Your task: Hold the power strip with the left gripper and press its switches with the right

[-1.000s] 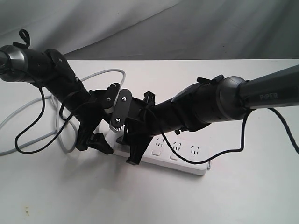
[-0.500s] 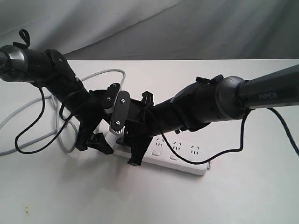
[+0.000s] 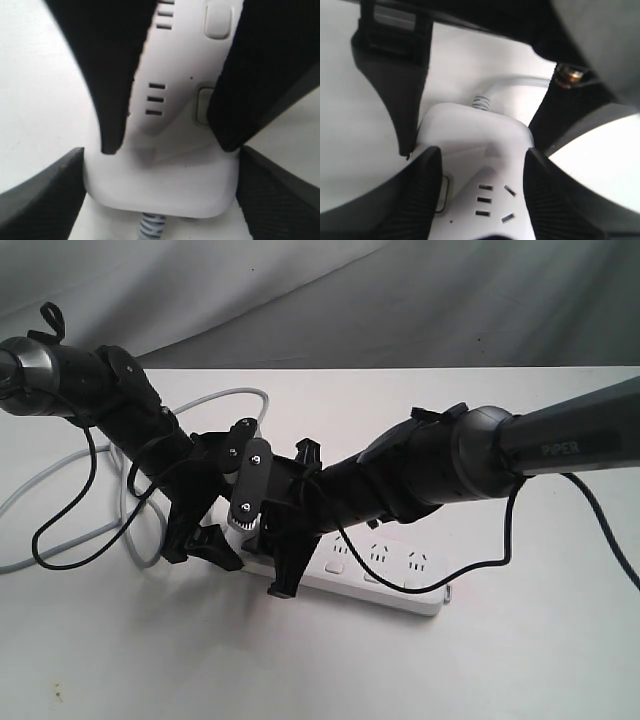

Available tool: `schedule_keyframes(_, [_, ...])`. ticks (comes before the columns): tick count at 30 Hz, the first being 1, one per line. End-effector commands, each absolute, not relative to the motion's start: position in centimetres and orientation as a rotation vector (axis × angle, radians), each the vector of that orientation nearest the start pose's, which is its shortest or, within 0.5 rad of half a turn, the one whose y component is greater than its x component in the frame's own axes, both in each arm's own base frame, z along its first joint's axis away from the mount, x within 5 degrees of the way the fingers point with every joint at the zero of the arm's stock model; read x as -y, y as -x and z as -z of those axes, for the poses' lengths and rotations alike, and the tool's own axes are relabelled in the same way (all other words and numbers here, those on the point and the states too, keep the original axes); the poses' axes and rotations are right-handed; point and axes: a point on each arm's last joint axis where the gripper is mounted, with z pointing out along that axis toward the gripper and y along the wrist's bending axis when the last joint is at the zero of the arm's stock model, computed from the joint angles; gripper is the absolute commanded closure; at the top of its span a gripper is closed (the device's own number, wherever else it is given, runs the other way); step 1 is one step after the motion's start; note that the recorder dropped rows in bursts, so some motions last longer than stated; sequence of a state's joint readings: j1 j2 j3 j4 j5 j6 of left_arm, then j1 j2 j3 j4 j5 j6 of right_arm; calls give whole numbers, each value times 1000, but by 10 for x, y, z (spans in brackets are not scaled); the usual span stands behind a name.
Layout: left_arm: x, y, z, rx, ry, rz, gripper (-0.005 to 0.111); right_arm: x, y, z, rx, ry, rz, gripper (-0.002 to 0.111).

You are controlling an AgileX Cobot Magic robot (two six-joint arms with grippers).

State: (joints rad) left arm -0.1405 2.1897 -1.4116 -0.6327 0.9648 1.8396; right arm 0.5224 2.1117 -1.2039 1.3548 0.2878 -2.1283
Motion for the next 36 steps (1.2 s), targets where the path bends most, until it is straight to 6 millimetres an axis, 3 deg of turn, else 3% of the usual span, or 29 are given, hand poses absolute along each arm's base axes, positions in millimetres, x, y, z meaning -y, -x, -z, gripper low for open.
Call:
schedule_keyframes(1, [101,-393,-108,2357,2432,-657,40,-229,-348,-101,-1828,1639,-190,60])
schedule_keyframes(9, [101,-393,-108,2357,2432,-657,40,-228,-348,-143,-1749,1585,-161,60])
schedule_keyframes(14, [101,-393,-108,2357,2432,-657,40,-223,-346,-154,-1740,1564,-152,60])
schedule_keyframes(23, [101,-393,-108,2357,2432,-657,40,-198,-327,-146,-1820,1562,-132,60])
schedule_keyframes(36, [101,-393,-108,2357,2432,-657,40,-197,-329,-129,-1870,1565,-120,60])
